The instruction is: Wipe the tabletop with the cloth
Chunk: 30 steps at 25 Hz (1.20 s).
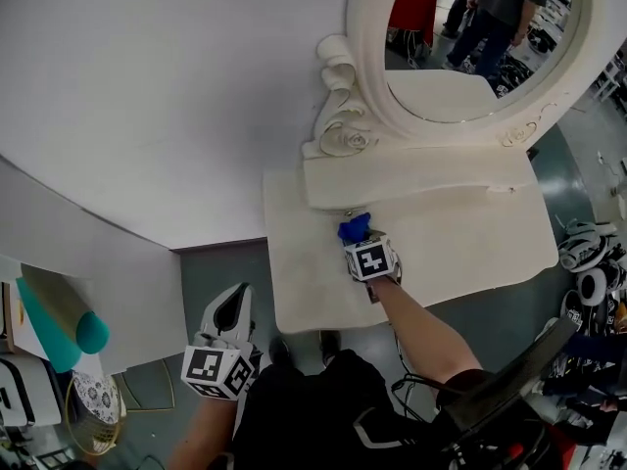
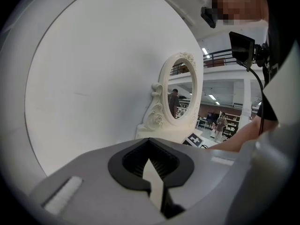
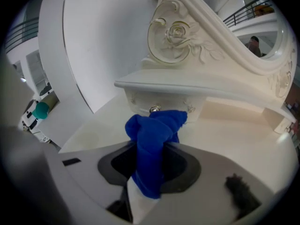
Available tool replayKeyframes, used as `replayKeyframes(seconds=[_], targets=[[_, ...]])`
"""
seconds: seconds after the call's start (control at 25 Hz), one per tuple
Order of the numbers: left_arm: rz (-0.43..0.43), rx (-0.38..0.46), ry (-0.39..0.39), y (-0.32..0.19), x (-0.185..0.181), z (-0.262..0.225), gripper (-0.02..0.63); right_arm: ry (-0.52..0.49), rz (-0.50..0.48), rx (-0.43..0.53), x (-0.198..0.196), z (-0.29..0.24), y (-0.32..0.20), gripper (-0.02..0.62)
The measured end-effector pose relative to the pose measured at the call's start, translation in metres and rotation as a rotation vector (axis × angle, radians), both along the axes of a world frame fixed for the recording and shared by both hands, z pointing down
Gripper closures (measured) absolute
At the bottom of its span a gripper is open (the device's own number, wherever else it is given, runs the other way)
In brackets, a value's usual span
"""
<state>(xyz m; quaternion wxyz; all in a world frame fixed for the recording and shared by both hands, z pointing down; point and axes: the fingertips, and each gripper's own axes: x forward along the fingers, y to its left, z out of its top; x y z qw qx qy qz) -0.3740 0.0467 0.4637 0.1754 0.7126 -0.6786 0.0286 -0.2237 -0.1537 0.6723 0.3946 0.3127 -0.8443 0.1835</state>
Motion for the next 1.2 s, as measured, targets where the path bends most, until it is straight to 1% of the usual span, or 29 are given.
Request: replayKeyframes(seconds=[0.08, 0.16, 0.24, 0.4, 0.6, 0.8, 0.96, 1.04, 1.2], targets=[[0.013, 0.014, 0.001, -0.008, 0.009, -0.003, 0.597, -0.009, 0.005, -0.036, 0.009, 0.001, 0.016, 0.459], [0.034, 0.024, 0.001, -0.014, 0.021, -0.005, 0.597, -0.013, -0.01, -0.065, 0.021, 0.002, 0.037, 0.459], [0.063, 0.029, -0.004, -0.02, 0.033, -0.007, 0.597, -0.019, -0.021, -0.066, 0.034, 0.001, 0.053, 0.459], [0.126, 0.042, 0.005, -0.031, 0.051, -0.013, 0.597, -0.046, 0.026, -0.098, 0.065, -0.003, 0.079, 0.459], [0.195, 0.048, 0.027, -0.043, 0.062, -0.01, 0.597, -0.009, 0.038, -0.09, 0.093, -0.001, 0.11, 0.459], [0.266, 0.067, 0.046, -0.05, 0.07, -0.015, 0.597, 0.028, 0.083, -0.117, 0.115, -0.001, 0.139, 0.459], [0.299, 0.072, 0.057, -0.052, 0.071, -0.015, 0.597, 0.033, 0.134, -0.148, 0.128, -0.001, 0.155, 0.459], [0.302, 0.07, 0.063, -0.052, 0.067, -0.013, 0.597, 0.024, 0.15, -0.153, 0.129, -0.003, 0.159, 0.459], [0.304, 0.082, 0.097, -0.054, 0.063, -0.009, 0.598, -0.013, 0.173, -0.114, 0.127, -0.022, 0.139, 0.459]])
